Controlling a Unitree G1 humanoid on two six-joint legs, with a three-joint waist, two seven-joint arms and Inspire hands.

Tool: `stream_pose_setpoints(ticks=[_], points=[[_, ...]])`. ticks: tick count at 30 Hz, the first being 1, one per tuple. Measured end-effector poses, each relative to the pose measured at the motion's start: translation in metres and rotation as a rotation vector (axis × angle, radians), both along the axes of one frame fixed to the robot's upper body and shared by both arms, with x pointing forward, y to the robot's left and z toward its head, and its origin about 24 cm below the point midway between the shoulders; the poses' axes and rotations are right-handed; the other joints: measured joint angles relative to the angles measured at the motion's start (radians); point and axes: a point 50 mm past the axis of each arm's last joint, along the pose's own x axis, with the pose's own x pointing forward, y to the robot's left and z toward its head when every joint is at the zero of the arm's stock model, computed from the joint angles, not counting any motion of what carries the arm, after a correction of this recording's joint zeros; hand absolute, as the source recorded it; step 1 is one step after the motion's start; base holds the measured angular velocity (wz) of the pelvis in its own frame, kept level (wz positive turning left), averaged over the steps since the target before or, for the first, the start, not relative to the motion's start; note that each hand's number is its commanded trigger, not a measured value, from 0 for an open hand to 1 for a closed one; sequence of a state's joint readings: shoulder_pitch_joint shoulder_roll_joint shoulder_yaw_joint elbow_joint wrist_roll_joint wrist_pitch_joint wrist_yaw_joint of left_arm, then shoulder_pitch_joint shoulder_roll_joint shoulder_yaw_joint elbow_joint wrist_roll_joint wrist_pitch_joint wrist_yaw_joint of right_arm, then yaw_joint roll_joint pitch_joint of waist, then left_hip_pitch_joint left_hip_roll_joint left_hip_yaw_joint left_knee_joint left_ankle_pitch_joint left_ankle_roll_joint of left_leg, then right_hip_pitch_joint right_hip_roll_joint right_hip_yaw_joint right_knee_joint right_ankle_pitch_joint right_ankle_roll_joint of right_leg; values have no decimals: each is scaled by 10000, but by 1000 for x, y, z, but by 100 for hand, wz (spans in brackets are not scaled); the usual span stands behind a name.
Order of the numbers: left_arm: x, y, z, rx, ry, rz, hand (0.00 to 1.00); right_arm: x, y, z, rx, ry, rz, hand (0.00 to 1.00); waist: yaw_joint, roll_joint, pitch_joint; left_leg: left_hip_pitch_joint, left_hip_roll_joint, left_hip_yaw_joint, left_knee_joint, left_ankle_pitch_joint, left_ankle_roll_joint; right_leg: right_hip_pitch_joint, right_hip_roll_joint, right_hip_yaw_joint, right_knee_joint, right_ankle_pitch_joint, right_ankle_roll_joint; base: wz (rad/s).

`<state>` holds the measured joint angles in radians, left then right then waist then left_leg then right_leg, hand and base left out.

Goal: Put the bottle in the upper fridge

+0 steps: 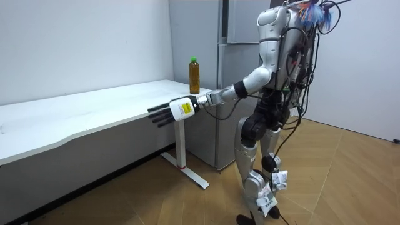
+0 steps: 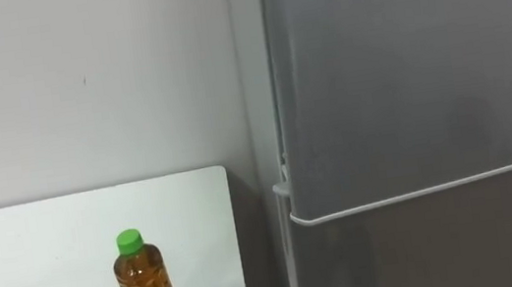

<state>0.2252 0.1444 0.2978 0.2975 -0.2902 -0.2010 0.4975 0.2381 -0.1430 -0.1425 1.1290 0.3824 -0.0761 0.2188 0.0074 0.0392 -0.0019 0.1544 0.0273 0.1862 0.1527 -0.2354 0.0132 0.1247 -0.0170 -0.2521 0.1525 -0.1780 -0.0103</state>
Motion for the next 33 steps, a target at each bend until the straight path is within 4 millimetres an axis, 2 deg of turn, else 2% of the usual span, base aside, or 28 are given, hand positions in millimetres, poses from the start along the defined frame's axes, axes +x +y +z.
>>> stream_pose_setpoints(ticks=[4, 8, 13, 18, 22, 26, 30, 33], points=[[4, 3, 7, 184, -266, 104, 0, -2, 0, 0, -60, 87, -53, 0, -20, 67, 39, 15, 1, -14, -5, 0, 0, 26, 7, -2, -3, -2, 1, 0], [8, 5, 20, 497, -780, 232, 0, -3, 0, 0, -114, 133, -129, 0, -7, 56, 41, 11, 4, -28, -12, -1, 0, 17, 14, -1, 2, -3, 0, 0], [18, 7, 51, 1072, -2109, 277, 0, -2, 0, -1, -177, 149, -154, 0, -21, 46, 44, -77, -1, -46, 4, -1, 0, -65, 5, -8, 3, -2, -1, 0], [23, 5, 74, 1526, -2971, -89, 0, 2, 2, -1, -169, 68, 19, 0, -83, 27, 49, -135, 0, -49, -2, 0, 0, -117, 6, -9, 0, -3, 0, 0], [31, -7, 103, 1857, -4208, -836, 0, 6, 3, -1, -80, -32, 137, 0, -97, 13, 62, -75, -19, -26, 25, 1, 1, -91, -10, 22, -10, 0, 4, -1], [45, -21, 127, 2022, -5361, -1831, 0, 9, 7, -2, 76, -62, 171, 0, -210, -7, 118, -42, -21, -78, 28, 1, 2, -13, -12, 5, -22, 0, 6, 3], [58, -37, 139, 2007, -5962, -3225, 0, 17, 11, -2, 168, -229, 293, 0, -335, -35, 163, -61, -19, -86, 40, 2, 1, -28, -11, 4, -32, -13, 8, 1], [65, -45, 146, 2041, -6228, -4136, 0, 17, 11, -2, 191, -250, 300, 0, -495, -33, 154, -55, -22, -82, 51, 2, 1, -50, -10, 29, -34, -17, 11, 0]])
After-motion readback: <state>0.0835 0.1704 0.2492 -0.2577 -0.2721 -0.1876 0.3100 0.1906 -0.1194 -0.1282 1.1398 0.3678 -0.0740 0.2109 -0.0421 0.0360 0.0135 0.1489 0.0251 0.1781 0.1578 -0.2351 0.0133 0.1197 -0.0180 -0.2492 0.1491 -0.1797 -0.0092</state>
